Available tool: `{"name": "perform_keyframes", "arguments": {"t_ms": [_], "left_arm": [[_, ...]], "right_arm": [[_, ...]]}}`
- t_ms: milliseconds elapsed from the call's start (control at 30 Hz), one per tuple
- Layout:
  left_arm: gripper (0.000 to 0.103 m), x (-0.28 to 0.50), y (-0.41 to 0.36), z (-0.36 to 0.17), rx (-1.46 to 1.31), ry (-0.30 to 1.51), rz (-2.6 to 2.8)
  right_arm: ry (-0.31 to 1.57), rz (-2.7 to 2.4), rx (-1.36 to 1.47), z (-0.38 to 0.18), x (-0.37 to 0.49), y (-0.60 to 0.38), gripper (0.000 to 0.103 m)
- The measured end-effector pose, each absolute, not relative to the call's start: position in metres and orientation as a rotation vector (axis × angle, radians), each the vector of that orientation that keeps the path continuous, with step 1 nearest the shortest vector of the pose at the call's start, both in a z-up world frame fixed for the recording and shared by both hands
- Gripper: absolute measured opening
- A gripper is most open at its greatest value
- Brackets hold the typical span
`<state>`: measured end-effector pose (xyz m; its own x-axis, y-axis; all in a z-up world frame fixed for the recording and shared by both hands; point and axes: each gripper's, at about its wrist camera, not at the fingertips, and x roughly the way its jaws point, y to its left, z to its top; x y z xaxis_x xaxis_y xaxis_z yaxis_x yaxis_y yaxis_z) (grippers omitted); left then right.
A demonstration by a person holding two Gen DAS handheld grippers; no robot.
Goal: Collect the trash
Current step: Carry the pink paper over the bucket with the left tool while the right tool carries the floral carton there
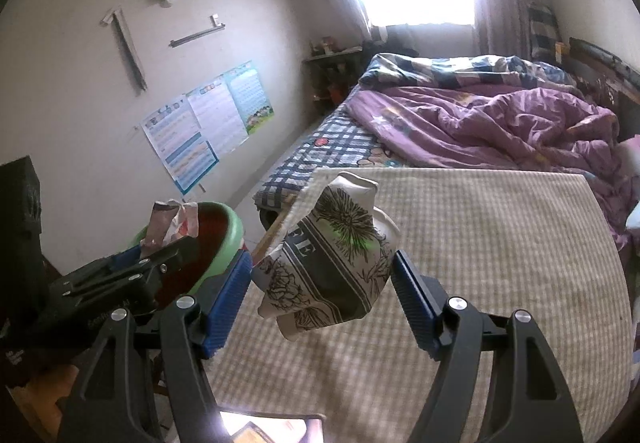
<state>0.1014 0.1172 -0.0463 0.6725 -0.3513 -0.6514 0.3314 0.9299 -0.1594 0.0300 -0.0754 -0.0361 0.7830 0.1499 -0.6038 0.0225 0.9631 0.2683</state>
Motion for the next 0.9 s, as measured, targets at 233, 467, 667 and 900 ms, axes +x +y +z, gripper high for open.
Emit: {"name": "perform_keyframes", "arguments": {"t_ms": [233, 467, 667, 900], "left_arm": [[0.056, 0.104, 0.156, -0.045, -0.052, 0.735, -0.353], [0.056, 0.108, 0.183, -0.046, -0.058, 0.736, -0.336], [0.056, 0.111, 0.201, -0.047, -0.06, 0.738, -0.318], [0.056, 0.116, 0.22, -0.053, -0.073, 0.749, -0.297]], "right_arm": [[0.652, 0.073, 0.247, -0.031, 0.036, -0.052, 0.069], [0.642, 0.088, 0.236, -0.028, 0.045, -0.03, 0.069], [0.643, 0.11, 0.233, -0.029, 0.053, -0.012, 0.069], [0.644, 0.128, 0.199, -0.031, 0.06, 0.006, 0.069]]}}
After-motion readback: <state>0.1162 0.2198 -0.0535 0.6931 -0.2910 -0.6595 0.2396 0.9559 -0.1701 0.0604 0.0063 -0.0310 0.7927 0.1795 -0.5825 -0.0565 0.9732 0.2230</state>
